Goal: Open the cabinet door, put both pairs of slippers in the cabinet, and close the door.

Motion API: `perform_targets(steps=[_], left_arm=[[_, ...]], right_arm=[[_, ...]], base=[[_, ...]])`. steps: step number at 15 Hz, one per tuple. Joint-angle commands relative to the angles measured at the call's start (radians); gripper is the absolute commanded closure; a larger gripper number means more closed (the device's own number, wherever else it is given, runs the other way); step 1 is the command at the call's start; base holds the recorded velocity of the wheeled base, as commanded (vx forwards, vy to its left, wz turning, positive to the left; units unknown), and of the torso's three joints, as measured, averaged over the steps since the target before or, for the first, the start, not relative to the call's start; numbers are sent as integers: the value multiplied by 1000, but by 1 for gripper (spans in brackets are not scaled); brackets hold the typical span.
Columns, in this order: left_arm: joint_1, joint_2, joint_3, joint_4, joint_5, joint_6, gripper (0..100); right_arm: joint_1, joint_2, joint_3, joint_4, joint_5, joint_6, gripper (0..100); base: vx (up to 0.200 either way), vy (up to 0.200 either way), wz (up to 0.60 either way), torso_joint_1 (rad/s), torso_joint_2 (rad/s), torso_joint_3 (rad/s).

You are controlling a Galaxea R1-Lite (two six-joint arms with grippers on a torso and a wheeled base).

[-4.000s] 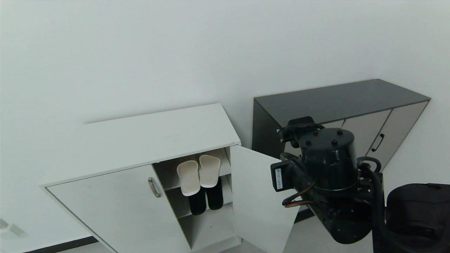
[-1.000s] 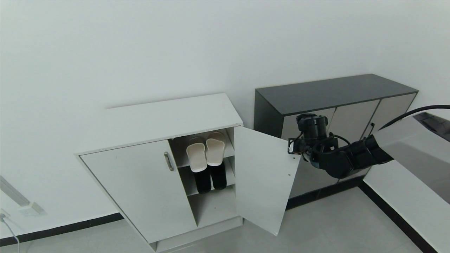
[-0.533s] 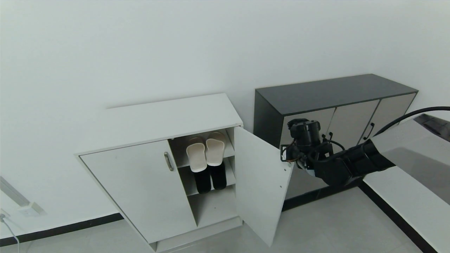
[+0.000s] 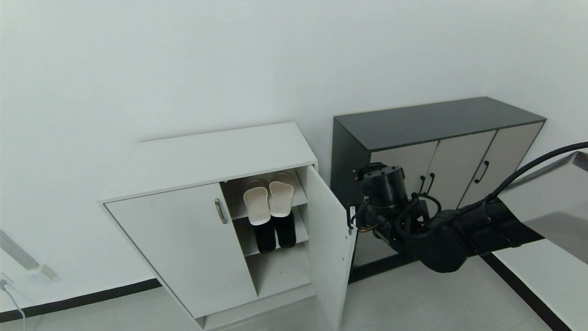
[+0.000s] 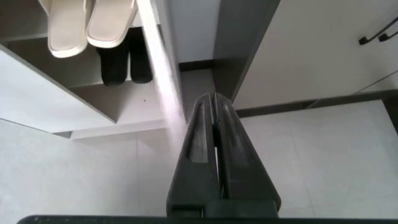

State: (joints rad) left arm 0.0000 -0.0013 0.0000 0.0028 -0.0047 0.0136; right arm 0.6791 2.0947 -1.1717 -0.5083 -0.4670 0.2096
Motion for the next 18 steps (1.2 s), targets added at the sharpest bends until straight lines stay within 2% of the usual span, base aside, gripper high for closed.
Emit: perform_targets(steps=[1,6,11,13,18], left_arm=[[0,1,0,0,0,0,100],[0,1,0,0,0,0,100],[0,1,0,0,0,0,100],[0,1,0,0,0,0,100],[0,1,0,0,0,0,100]], right_arm=[[8,16,3,-1,1,2,100],[92,62,0,-1,8,63,100],[138,7,18,-9,134,156,100],[138,-41,69,-38,177,143,100],[138,-107,118,-62,180,76,100]], base=[[0,0,0,0,0,0],[0,0,0,0,0,0],[0,0,0,0,0,0],[0,0,0,0,0,0],[0,0,0,0,0,0]])
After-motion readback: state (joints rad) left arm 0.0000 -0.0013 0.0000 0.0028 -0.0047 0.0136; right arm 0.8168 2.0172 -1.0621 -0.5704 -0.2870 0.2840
